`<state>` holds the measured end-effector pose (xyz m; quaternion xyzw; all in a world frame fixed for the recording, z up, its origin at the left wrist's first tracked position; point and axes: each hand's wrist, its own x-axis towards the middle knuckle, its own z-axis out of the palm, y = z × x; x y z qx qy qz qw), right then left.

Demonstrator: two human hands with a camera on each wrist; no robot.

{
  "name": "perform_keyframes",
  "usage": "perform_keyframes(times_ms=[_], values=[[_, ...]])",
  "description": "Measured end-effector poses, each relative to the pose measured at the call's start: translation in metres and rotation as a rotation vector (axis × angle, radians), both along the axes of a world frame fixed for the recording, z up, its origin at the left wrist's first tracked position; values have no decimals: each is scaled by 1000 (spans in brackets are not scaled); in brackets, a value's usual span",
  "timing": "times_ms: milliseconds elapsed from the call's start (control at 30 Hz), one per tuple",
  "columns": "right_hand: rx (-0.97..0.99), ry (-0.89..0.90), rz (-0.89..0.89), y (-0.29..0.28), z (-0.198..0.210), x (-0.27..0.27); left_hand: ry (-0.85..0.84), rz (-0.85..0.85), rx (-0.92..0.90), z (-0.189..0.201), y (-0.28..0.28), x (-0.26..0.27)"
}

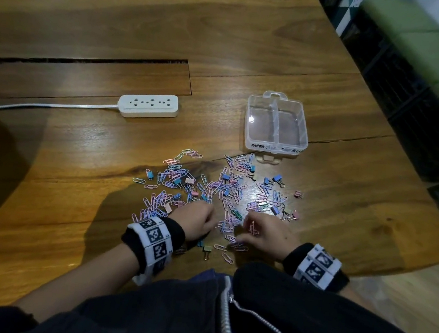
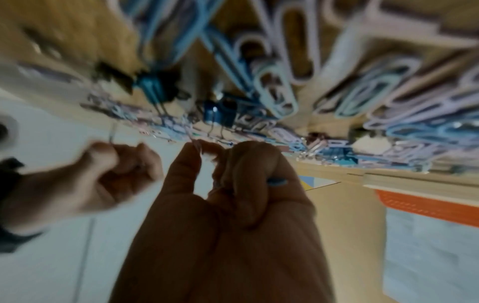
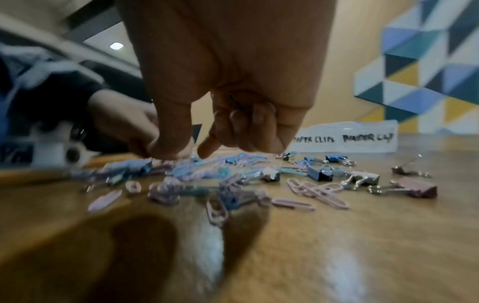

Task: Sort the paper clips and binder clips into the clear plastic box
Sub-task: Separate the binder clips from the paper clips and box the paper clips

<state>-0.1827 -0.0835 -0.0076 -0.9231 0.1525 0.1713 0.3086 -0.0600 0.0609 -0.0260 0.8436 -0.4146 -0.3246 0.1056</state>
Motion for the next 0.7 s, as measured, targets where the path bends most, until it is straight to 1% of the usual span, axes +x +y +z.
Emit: perform_keyframes(times_ms=[33, 133, 233, 267, 300, 333, 367, 400, 467, 533, 600, 633, 700], values=[[-58, 18, 60, 1, -3, -3, 80, 59, -45, 0, -1, 3], [-135, 7, 125, 5, -11, -5, 369, 307, -192, 5, -4, 9], [-182, -7, 135, 6, -14, 0, 838, 602, -330, 11, -5, 10], [-197, -12, 143, 6, -15, 2, 930, 650, -363, 11, -5, 11], [-220, -22, 157, 7, -16, 4, 958, 662, -376, 11, -5, 12], [-246, -34, 171, 8, -17, 5, 946, 665, -374, 10, -7, 12], [-259, -36, 173, 7, -19, 6, 894, 653, -350, 9, -10, 11], [-243, -35, 161, 7, -20, 7, 795, 613, -303, 9, -13, 11], [-122, -69, 81, 4, -24, 8, 500, 443, -213, 9, -18, 8], [86, -120, -83, 0, -23, 10, 288, 246, -121, 12, -22, 2], [354, -152, -313, -6, -18, 10, 149, 68, 7, 11, -26, -5], [500, -165, -410, -9, -15, 10, 97, 12, 46, 10, -28, -7], [714, -186, -539, -15, -9, 10, 28, -29, 58, 7, -31, -11]])
